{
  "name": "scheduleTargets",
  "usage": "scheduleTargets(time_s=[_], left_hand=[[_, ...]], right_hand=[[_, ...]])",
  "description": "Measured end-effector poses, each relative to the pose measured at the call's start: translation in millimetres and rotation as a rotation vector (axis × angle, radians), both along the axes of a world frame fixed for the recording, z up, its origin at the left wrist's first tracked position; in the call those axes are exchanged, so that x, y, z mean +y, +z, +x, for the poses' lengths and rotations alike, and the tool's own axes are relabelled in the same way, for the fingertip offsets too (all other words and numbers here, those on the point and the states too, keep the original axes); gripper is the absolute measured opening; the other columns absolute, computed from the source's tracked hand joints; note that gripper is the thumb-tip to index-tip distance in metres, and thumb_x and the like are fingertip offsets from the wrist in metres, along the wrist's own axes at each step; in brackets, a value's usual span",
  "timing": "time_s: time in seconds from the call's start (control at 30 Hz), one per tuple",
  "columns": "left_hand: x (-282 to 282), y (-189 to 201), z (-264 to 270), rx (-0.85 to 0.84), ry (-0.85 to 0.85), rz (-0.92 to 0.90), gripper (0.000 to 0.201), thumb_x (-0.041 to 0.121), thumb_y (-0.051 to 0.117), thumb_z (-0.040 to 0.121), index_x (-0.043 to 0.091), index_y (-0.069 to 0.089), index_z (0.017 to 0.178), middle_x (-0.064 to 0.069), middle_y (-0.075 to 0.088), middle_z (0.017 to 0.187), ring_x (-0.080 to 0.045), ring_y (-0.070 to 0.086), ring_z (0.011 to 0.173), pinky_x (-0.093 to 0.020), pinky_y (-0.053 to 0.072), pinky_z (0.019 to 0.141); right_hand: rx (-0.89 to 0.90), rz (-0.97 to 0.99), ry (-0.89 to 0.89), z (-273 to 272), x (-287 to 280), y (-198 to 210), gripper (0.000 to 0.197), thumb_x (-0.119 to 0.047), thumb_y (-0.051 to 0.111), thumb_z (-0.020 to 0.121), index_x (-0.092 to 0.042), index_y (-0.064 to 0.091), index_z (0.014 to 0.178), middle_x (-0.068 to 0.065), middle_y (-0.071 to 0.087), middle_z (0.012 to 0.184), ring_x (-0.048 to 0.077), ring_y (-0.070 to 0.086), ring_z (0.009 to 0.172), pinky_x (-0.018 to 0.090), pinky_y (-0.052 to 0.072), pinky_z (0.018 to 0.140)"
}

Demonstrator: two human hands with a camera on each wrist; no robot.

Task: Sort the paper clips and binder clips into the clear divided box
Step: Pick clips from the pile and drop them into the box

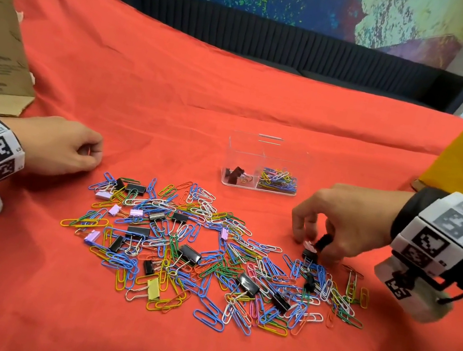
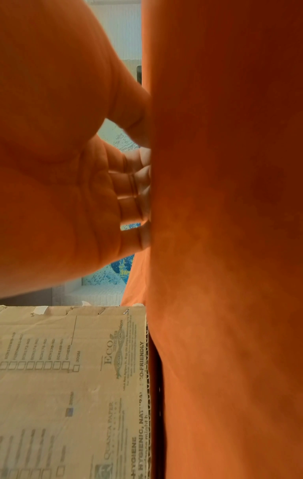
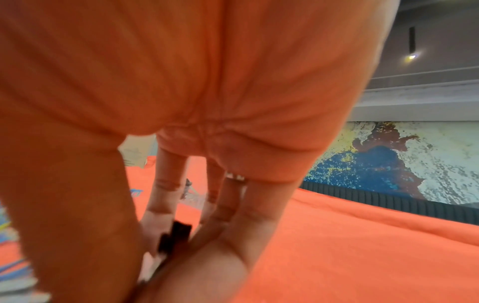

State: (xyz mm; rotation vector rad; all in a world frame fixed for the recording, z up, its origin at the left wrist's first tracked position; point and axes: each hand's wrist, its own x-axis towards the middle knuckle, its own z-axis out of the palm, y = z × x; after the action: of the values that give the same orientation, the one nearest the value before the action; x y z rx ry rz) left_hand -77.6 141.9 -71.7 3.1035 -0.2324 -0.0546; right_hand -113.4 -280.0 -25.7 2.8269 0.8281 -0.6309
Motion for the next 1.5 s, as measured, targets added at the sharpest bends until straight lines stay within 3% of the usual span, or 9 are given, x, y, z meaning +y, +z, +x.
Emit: scheduleTargets(time_s=[0.1,0.3,0.4,0.63,0.87,1.1,1.3,1.4,1.5], left_hand=[[-1,1,-1,0.002,0.008,0.005,0.010,0.028,0.060,0.087,0.025,0.060,0.078,0.010,0.066,0.069,-0.013,0.061,0.068,-0.030,0.050,0.073],[-4,2,-2,0.008,0.008,0.000,0.010,0.027,0.060,0.088,0.024,0.060,0.078,0.008,0.066,0.068,-0.012,0.060,0.066,-0.028,0.047,0.069],[-4,2,-3,0.013,0.007,0.009,0.010,0.028,0.059,0.088,0.024,0.060,0.078,0.008,0.066,0.069,-0.012,0.060,0.067,-0.028,0.048,0.070],[-3,2,-3,-0.005,-0.007,0.034,0.013,0.029,0.058,0.089,0.025,0.057,0.077,0.009,0.064,0.069,-0.009,0.058,0.066,-0.026,0.043,0.068],[0,0,-1,0.008,-0.013,0.027,0.014,0.030,0.057,0.088,0.027,0.056,0.074,0.010,0.064,0.071,-0.012,0.059,0.070,-0.029,0.047,0.073],[-4,1,-2,-0.007,0.008,0.030,0.013,0.030,0.058,0.088,0.027,0.058,0.075,0.009,0.066,0.070,-0.008,0.060,0.067,-0.028,0.047,0.071],[-4,0,-2,-0.024,0.001,0.012,0.012,0.027,0.061,0.088,0.024,0.060,0.077,0.007,0.065,0.068,-0.008,0.058,0.063,-0.015,0.038,0.057],[-4,0,-1,-0.024,0.000,0.006,0.013,0.025,0.063,0.087,0.024,0.060,0.075,0.006,0.066,0.067,-0.012,0.059,0.064,-0.020,0.041,0.060],[-4,0,-1,-0.029,0.005,0.011,0.014,0.026,0.063,0.087,0.024,0.060,0.074,0.006,0.066,0.068,-0.014,0.061,0.065,-0.025,0.043,0.064]], right_hand=[[-0.082,0.027,0.038,-3,0,-5,0.024,-0.023,0.075,0.068,-0.031,0.067,0.089,-0.012,0.065,0.084,-0.011,0.057,0.070,0.005,0.037,0.056],[-0.147,0.012,0.003,-2,6,6,0.017,-0.024,0.076,0.065,-0.033,0.064,0.074,-0.016,0.068,0.075,-0.012,0.057,0.066,0.012,0.045,0.060],[-0.307,0.138,-0.019,14,16,35,0.016,-0.020,0.076,0.065,-0.029,0.068,0.076,-0.018,0.068,0.067,-0.013,0.059,0.064,0.007,0.041,0.058],[-0.669,0.520,0.060,66,75,46,0.012,-0.014,0.064,0.075,-0.020,0.066,0.084,-0.001,0.071,0.085,0.023,0.069,0.077,0.032,0.054,0.077],[-0.581,0.526,-0.008,73,77,26,0.018,-0.017,0.077,0.074,-0.019,0.069,0.090,-0.003,0.071,0.092,0.015,0.072,0.078,0.028,0.054,0.076],[-0.613,0.490,0.015,34,35,51,0.007,-0.015,0.073,0.074,-0.021,0.073,0.077,-0.009,0.070,0.071,0.011,0.069,0.070,0.027,0.055,0.073],[-0.046,0.177,-0.014,-18,-8,20,0.033,-0.018,0.079,0.074,-0.040,0.071,0.097,-0.043,0.061,0.083,-0.006,0.067,0.075,0.003,0.043,0.059],[0.024,0.178,0.037,-32,-16,-5,0.047,-0.015,0.073,0.074,-0.044,0.067,0.109,-0.026,0.063,0.100,0.002,0.066,0.082,0.011,0.050,0.065],[-0.033,0.209,0.056,-34,-13,-15,0.040,-0.012,0.065,0.070,-0.041,0.068,0.099,-0.014,0.066,0.093,0.005,0.066,0.078,0.020,0.052,0.067]])
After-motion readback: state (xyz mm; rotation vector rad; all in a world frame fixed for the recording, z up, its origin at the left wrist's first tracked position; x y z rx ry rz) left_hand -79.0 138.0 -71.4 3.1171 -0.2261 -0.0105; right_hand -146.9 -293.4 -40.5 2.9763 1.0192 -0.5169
